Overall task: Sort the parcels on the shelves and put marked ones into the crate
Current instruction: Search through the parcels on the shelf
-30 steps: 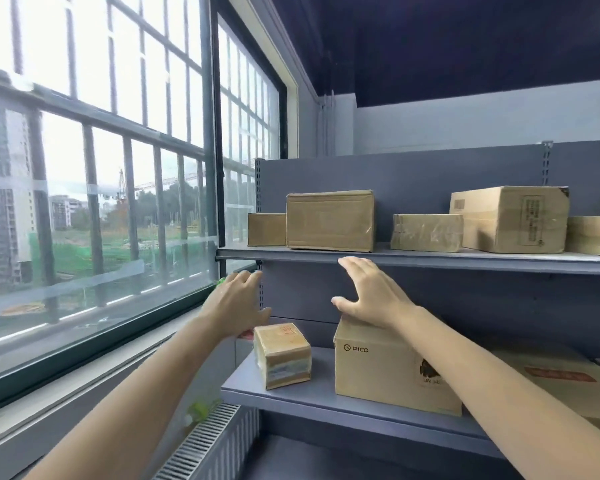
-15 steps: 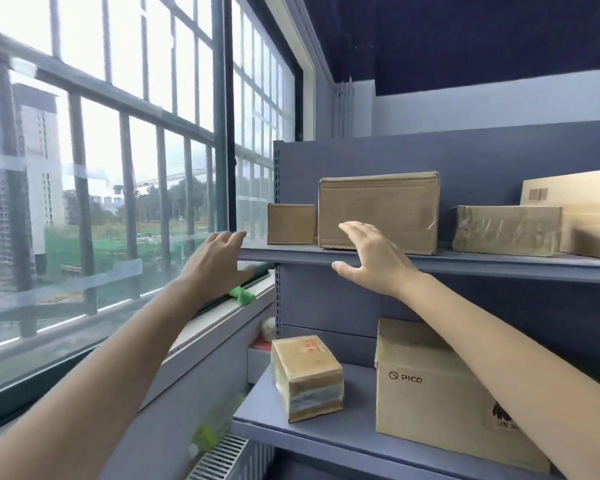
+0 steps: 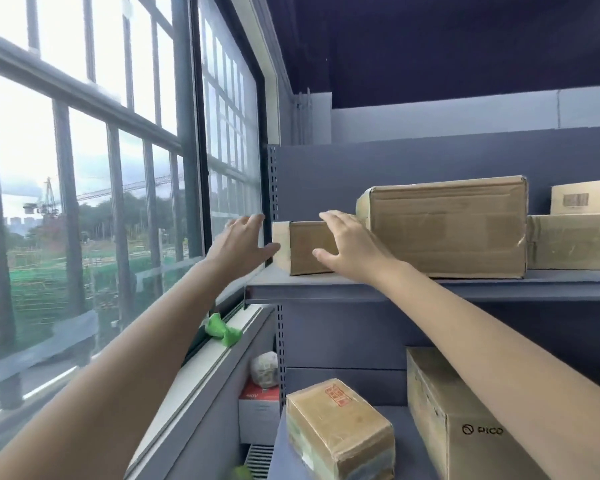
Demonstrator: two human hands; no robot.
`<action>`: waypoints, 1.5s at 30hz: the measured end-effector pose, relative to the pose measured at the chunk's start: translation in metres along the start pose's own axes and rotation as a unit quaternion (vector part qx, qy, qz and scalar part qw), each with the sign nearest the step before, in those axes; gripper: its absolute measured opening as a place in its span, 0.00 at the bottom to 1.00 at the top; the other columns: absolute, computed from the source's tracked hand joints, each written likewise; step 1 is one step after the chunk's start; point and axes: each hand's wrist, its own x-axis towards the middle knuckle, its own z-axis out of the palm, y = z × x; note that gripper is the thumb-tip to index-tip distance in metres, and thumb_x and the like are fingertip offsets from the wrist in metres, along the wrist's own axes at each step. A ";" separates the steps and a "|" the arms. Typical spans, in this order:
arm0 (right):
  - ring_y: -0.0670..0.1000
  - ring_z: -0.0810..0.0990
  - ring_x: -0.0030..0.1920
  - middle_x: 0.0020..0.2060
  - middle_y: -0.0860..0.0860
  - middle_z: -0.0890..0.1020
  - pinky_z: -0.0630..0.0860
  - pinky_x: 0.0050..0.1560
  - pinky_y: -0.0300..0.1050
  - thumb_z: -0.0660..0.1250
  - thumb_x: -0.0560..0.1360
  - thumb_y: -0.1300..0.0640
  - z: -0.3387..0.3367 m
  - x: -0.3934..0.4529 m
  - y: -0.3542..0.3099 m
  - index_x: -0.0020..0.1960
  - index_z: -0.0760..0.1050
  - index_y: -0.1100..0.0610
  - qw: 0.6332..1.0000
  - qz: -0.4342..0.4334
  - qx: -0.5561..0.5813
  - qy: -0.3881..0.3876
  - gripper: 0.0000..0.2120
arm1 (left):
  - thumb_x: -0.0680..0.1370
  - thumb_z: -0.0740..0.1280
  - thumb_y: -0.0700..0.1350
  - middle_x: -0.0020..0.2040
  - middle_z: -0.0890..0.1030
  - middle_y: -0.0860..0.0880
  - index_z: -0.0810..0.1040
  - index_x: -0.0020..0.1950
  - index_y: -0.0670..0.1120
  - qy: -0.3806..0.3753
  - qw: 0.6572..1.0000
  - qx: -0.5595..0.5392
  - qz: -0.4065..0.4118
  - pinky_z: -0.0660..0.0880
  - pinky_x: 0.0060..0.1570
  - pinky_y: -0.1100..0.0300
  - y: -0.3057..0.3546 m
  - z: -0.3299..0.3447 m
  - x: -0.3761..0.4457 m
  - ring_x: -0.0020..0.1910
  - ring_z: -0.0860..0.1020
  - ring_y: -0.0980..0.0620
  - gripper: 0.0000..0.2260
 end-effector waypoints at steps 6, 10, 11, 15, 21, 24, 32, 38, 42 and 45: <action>0.54 0.55 0.73 0.73 0.55 0.60 0.56 0.70 0.47 0.63 0.74 0.51 0.026 0.014 0.003 0.73 0.54 0.60 0.996 0.074 -0.033 -0.028 0.33 | 0.74 0.67 0.53 0.68 0.67 0.39 0.59 0.73 0.49 -0.037 0.997 -0.066 0.006 0.65 0.61 0.47 0.014 0.032 0.033 0.66 0.64 0.39 0.31; 0.54 0.57 0.72 0.72 0.55 0.61 0.57 0.69 0.47 0.63 0.74 0.52 0.030 0.017 0.004 0.72 0.55 0.60 0.995 0.085 -0.048 -0.023 0.32 | 0.74 0.66 0.50 0.64 0.68 0.40 0.62 0.71 0.52 -0.038 0.995 -0.090 0.011 0.65 0.59 0.49 0.009 0.042 0.044 0.64 0.65 0.39 0.26; 0.55 0.57 0.72 0.72 0.55 0.62 0.57 0.69 0.47 0.63 0.74 0.52 0.030 0.018 0.004 0.72 0.56 0.60 0.995 0.087 -0.049 -0.021 0.31 | 0.74 0.66 0.49 0.63 0.69 0.40 0.64 0.70 0.52 -0.040 0.994 -0.099 0.011 0.66 0.57 0.50 0.006 0.045 0.045 0.62 0.66 0.39 0.25; 0.55 0.58 0.71 0.71 0.56 0.62 0.60 0.69 0.49 0.64 0.74 0.53 0.030 0.024 0.001 0.72 0.56 0.61 0.993 0.101 -0.058 -0.008 0.31 | 0.74 0.65 0.43 0.57 0.74 0.41 0.65 0.68 0.50 -0.040 0.987 -0.155 0.008 0.66 0.49 0.56 -0.013 0.046 0.045 0.52 0.71 0.44 0.22; 0.58 0.65 0.66 0.66 0.57 0.68 0.66 0.62 0.49 0.66 0.73 0.52 0.043 0.034 -0.005 0.68 0.60 0.63 0.987 0.147 -0.055 0.022 0.29 | 0.75 0.65 0.41 0.48 0.77 0.44 0.67 0.67 0.50 -0.035 0.979 -0.198 -0.025 0.68 0.38 0.61 -0.046 0.042 0.044 0.45 0.74 0.47 0.21; 0.57 0.68 0.65 0.64 0.58 0.70 0.67 0.60 0.47 0.67 0.73 0.51 0.049 0.039 -0.008 0.67 0.61 0.64 0.977 0.212 0.016 0.011 0.29 | 0.75 0.66 0.41 0.50 0.75 0.45 0.68 0.66 0.51 -0.024 0.972 -0.228 -0.044 0.69 0.41 0.60 -0.050 0.040 0.041 0.47 0.75 0.48 0.20; 0.56 0.76 0.54 0.54 0.57 0.79 0.70 0.48 0.41 0.65 0.72 0.62 0.059 0.040 -0.029 0.60 0.71 0.61 0.961 0.177 0.172 0.124 0.16 | 0.77 0.63 0.48 0.48 0.78 0.42 0.71 0.52 0.46 0.055 0.903 -0.405 -0.132 0.79 0.47 0.49 -0.034 0.030 0.029 0.45 0.78 0.44 0.08; 0.56 0.73 0.64 0.63 0.57 0.76 0.64 0.64 0.39 0.66 0.70 0.71 0.046 0.028 -0.036 0.66 0.70 0.62 0.958 0.032 0.146 0.246 0.25 | 0.74 0.68 0.54 0.51 0.74 0.44 0.66 0.55 0.44 0.077 0.788 -0.581 -0.187 0.80 0.42 0.48 -0.024 0.009 0.017 0.48 0.78 0.47 0.19; 0.56 0.73 0.63 0.61 0.60 0.77 0.61 0.66 0.37 0.68 0.68 0.71 0.047 0.008 -0.044 0.62 0.73 0.65 0.953 -0.058 0.115 0.275 0.23 | 0.69 0.66 0.64 0.60 0.75 0.42 0.62 0.68 0.44 -0.004 0.809 -0.559 -0.180 0.78 0.49 0.48 -0.016 0.005 0.003 0.55 0.77 0.46 0.36; 0.59 0.77 0.60 0.58 0.61 0.79 0.66 0.64 0.43 0.68 0.68 0.70 0.046 -0.004 -0.047 0.59 0.75 0.66 0.949 -0.118 0.069 0.282 0.20 | 0.61 0.62 0.71 0.62 0.75 0.40 0.65 0.68 0.42 -0.022 0.832 -0.531 -0.158 0.73 0.57 0.49 -0.006 0.004 -0.009 0.56 0.76 0.46 0.45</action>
